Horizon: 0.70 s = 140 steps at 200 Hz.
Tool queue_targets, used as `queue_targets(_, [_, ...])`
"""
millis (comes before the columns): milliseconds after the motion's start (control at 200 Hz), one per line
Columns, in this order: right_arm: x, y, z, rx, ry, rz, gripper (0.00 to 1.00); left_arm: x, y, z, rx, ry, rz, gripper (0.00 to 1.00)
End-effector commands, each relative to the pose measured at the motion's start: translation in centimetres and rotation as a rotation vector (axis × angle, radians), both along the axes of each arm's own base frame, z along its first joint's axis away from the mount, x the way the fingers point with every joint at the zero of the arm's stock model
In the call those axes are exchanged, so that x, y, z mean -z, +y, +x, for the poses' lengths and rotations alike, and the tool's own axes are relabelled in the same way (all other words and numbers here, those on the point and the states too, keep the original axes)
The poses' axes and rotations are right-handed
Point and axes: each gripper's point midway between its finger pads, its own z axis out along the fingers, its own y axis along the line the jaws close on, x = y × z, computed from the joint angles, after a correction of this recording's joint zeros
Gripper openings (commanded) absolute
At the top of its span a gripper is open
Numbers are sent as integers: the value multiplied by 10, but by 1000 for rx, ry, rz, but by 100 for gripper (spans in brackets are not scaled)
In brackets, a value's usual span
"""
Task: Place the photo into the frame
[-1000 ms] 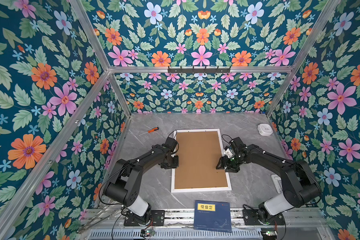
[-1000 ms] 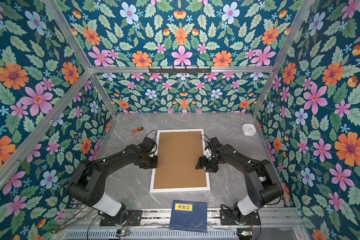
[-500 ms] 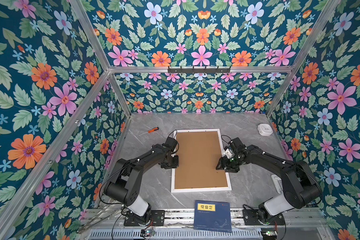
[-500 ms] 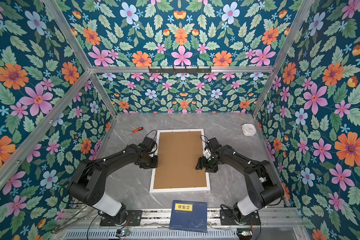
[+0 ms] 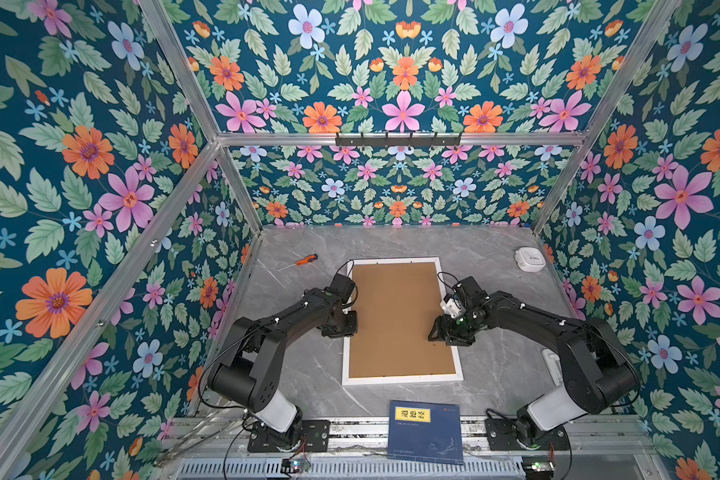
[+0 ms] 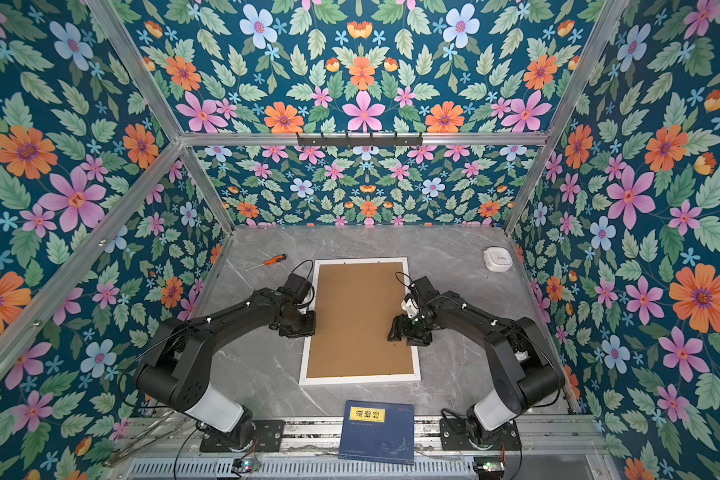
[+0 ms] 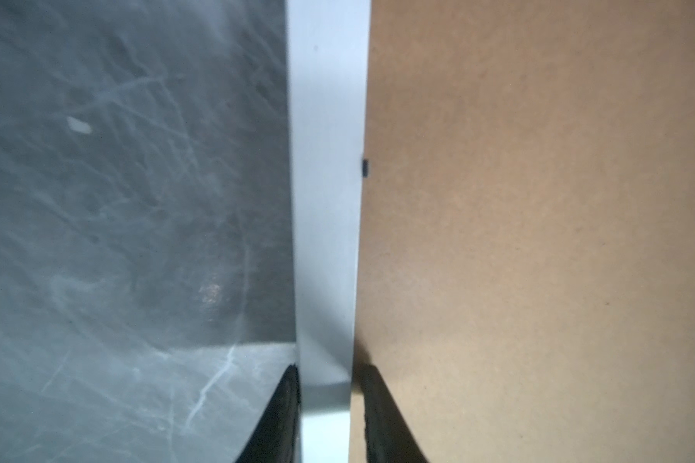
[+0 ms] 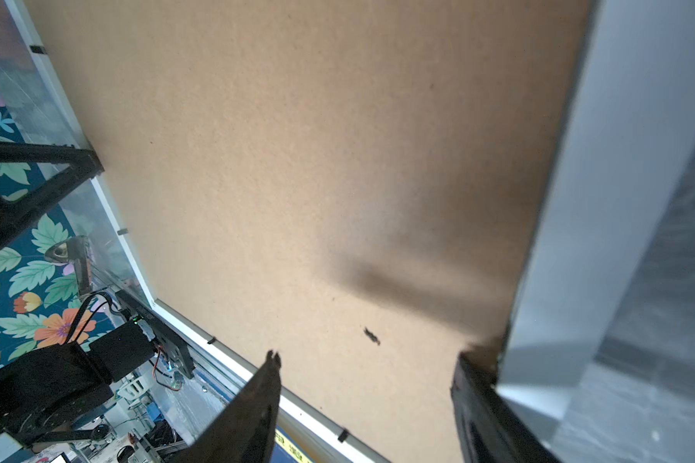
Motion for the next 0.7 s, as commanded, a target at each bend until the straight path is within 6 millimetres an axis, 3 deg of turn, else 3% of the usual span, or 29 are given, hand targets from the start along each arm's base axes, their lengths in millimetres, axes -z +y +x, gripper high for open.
queue_targets(0, [9,-8,-8,-1,27,-54,68,5,7,-6,1,22,36,28])
queue_targets(95, [0,-7,-4,2,9,-51,68,4,7,-6,1,20,38,28])
queue_targets(370, [-51,3,24,1,-102,-23,69,4,7,-5,8,21,41,28])
queue_targets(695, [-66,-14,68,74,-145,-40,70,3,7,-5,7,10,32,29])
